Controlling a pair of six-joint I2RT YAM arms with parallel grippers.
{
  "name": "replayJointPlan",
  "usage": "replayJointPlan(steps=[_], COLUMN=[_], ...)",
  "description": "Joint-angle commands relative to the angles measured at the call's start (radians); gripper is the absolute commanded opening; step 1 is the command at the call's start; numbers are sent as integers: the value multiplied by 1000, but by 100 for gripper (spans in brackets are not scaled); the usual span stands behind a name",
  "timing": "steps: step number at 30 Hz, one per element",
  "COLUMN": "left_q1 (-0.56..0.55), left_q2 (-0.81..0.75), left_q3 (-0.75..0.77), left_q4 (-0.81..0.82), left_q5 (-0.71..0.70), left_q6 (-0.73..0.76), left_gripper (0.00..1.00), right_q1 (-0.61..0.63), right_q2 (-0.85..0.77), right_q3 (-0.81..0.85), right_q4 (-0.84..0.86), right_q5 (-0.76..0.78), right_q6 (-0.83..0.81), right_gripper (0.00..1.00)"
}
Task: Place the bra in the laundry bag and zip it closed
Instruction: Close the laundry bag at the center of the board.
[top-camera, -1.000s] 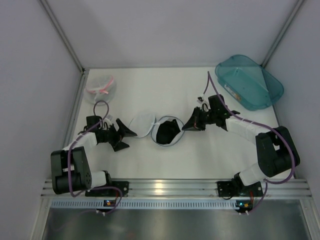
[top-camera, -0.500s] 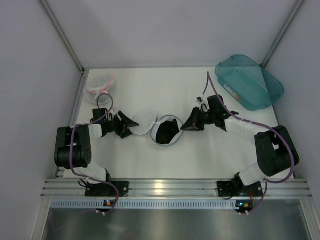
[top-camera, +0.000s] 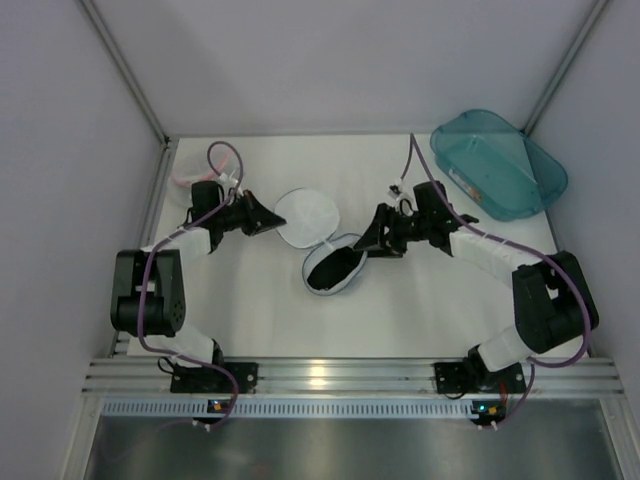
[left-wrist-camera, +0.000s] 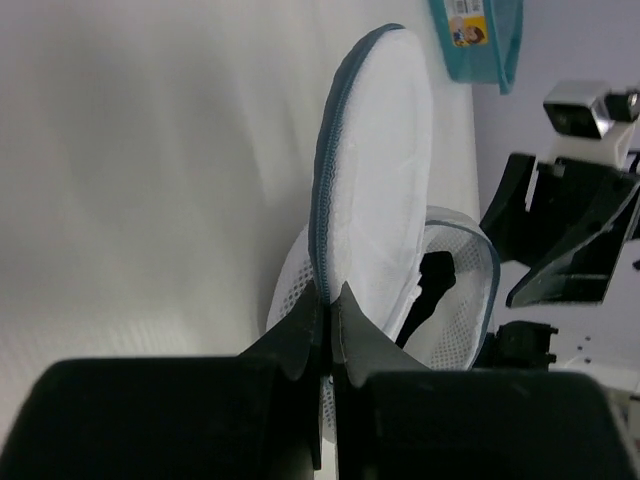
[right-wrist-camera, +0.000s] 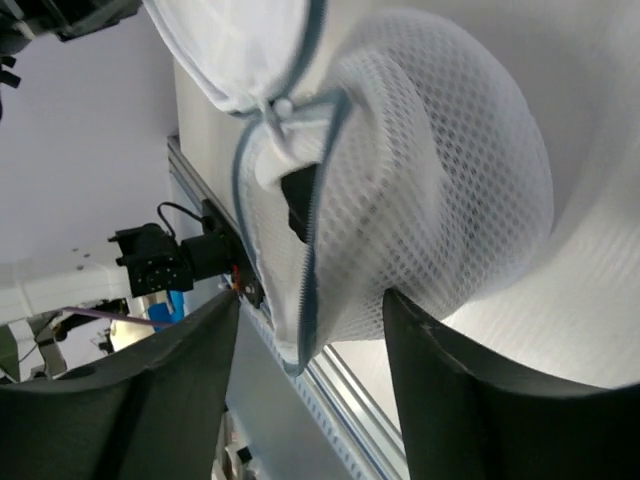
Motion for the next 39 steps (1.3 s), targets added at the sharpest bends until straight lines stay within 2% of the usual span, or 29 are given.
replayJointPlan(steps=[1,3,4,6,9,11,12,14,17,21,24,32,36,39], left_q1=[-64,-101,-142,-202,-266,-285,-293,-293,-293,-299,-313,-377,-417,-437], left_q2=[-69,-98,-110,-153,-221,-245,-261,-269,-272,-266,-262,-270,-295,-305], left_q3=[92,133,168,179,167,159,162,179,205,230,239,256,242,231], left_q4=[1,-156,-203,-299,-325,-325,-325,-327,-327,-325,-325,-325,-325,-325], left_q5=[103,111,97,79,5,-23,-27,-32,-41,-43,-35,-75,-93,-102], left_q6=[258,403,554,723,899,960,1006,1040,1091,1180,1229,1315,1395,1419], left_gripper=[0,0,0,0,0,0,0,0,0,0,0,0,0,0], right_q1=[-55,-102,-122,-168,-219,-236,-237,-237,-236,-214,-159,-3,23,45], right_q2=[-28,-21,-5,16,71,67,41,1,-60,-80,-109,-143,-148,-143], right_q3=[106,167,190,261,363,399,396,353,298,309,281,177,152,147], right_q4=[-25,-71,-82,-123,-160,-145,-110,-68,-33,-120,-140,27,110,128], right_q5=[-60,-81,-113,-143,-196,-203,-207,-247,-310,-364,-309,-117,-34,-5], right_q6=[-83,-126,-142,-189,-295,-379,-490,-671,-815,-910,-981,-1048,-1096,-1150], right_gripper=[62,76,79,85,88,89,90,92,95,95,95,87,84,68])
